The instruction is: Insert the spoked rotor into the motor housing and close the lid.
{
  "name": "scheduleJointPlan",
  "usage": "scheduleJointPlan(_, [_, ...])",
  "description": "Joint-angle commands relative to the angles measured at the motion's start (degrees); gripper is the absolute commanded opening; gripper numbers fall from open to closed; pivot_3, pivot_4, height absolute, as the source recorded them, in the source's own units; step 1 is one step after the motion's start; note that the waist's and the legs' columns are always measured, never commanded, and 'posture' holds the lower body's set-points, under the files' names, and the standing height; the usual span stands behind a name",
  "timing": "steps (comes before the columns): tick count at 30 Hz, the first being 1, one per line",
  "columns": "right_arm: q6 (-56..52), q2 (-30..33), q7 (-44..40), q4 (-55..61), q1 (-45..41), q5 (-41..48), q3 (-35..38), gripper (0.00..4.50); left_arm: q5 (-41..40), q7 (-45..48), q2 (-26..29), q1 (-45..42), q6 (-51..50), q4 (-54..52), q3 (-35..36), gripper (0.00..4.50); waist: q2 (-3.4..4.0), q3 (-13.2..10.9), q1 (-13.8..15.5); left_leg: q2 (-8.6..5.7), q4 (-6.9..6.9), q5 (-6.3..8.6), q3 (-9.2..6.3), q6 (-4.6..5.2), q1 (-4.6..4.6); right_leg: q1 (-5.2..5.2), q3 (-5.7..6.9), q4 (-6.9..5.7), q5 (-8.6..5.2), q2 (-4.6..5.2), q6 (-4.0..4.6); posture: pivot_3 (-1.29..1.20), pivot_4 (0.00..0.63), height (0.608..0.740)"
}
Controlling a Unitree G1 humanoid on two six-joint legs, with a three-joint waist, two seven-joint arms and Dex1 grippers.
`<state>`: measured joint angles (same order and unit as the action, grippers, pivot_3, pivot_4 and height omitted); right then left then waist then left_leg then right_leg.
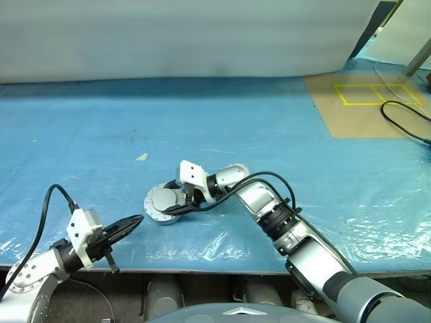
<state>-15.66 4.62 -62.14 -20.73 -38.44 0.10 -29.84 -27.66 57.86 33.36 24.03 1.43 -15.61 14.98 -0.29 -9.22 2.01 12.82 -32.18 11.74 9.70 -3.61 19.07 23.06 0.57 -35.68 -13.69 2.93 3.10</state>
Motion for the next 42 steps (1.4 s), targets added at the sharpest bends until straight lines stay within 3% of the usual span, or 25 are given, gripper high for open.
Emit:
scheduleJointPlan(1, [-1.33, 0.01, -0.04, -1.9, 0.35, 0.27, 0.34, 2.96, 0.01, -0.42, -0.26, -0.48, 0.97, -1.26, -0.08, 0.0, 0.0, 0.0, 0.06, 0.0, 0.0, 0.0, 0.0, 0.0, 0.0, 0.02, 0.0, 0.0, 0.0, 0.0, 0.0, 0.0, 0.15, 0.74])
scheduleJointPlan(10, [1.53, -1.7, 5.53, -4.68, -1.23, -1.79, 1.46, 2.96, -0.47, -0.42, 0.43, -0.57, 1.09, -0.17, 1.66, 0.0, 0.0, -0.01, 0.14, 0.0, 0.0, 0.0, 0.02, -0.01, 0.14, 0.17, 0.0, 0.01, 0.0, 0.0, 0.0, 0.0, 0.15, 0.74])
scheduleJointPlan(17, [9.45, 0.14, 8.23, -9.4, -0.78, -6.11, -0.78, 2.96, -0.59, -0.62, 0.44, -0.83, 0.65, -0.78, 1.5, 0.0, 0.01, -0.01, 0.21, -0.02, 0.0, 0.0, 0.03, 0.0, 0.12, 0.14, 0.0, 0.02, 0.0, 0.01, 0.0, 0.0, 0.15, 0.74])
scheduleJointPlan(22, [8.85, 0.72, 7.76, -9.35, -0.2, -5.03, 0.21, 2.96, -0.71, -0.73, 0.49, -0.58, 0.54, -0.88, 1.78, 0.0, 0.01, -0.01, 0.27, -0.02, 0.0, 0.0, 0.03, 0.0, 0.06, 0.1, 0.0, 0.0, 0.0, 0.01, -0.01, 0.0, 0.15, 0.74])
scheduleJointPlan(32, [-4.29, 1.98, 2.23, -0.42, 0.19, 3.05, 4.18, 2.96, -0.73, -1.63, 0.18, -1.82, -0.32, -0.63, 1.18, 0.0, 0.0, 0.0, 0.71, -0.05, -0.02, 0.0, 0.04, 0.0, 0.22, 0.08, 0.01, 0.13, 0.0, 0.07, -0.01, 0.0, 0.15, 0.74])
scheduleJointPlan(42, [-12.07, -1.24, 4.42, 4.24, -1.22, 6.31, 6.67, 2.96, -0.31, -1.44, -0.19, -2.91, -0.02, 0.12, 0.65, 0.0, -0.02, -0.01, 0.43, 0.01, 0.0, -0.03, 0.05, -0.05, 0.54, 0.41, 0.07, 0.15, 0.0, 0.0, -0.01, 0.0, 0.15, 0.74])
